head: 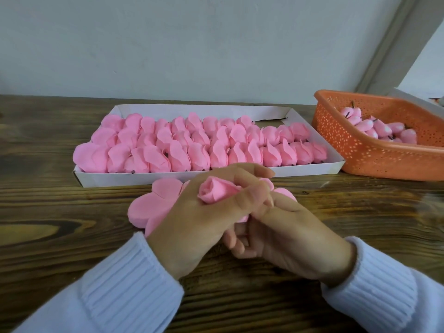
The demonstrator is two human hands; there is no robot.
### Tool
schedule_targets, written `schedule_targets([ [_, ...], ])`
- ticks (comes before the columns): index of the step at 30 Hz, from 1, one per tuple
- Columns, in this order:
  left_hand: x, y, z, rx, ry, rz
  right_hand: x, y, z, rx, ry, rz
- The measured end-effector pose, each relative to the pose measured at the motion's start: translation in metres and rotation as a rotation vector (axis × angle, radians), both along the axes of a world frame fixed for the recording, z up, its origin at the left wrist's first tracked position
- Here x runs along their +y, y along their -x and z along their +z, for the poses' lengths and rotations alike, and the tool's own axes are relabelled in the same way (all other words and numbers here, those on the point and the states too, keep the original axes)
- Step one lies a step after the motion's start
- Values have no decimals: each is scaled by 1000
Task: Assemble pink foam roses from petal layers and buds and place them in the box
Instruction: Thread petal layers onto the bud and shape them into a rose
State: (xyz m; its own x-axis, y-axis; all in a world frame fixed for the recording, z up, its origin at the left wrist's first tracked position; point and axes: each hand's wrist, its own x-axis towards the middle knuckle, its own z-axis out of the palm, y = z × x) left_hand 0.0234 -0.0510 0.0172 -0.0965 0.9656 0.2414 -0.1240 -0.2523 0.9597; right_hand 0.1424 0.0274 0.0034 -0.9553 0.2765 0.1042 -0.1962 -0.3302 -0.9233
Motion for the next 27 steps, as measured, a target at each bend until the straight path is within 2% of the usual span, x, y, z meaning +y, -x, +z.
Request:
schedule_targets([
  [5,3,2,0,-35,-23,21,-2,-3,2,44,3,-56],
  [9,1,1,-1,-4,-15,15,-1,0,2,-19,1,-28],
  [13,2,0,-1,-44,-6,54,-2,-1,4,48,11,-34],
  [20,3,-1,-1,-71,12,45,-3,1,4,-31,-3,-58],
  [24,7,3,2,-223,31,57,1,1,9,-90,-86,-113],
  [27,12,15,5,-467,24,249,10,-2,20,-189,-275,-252],
])
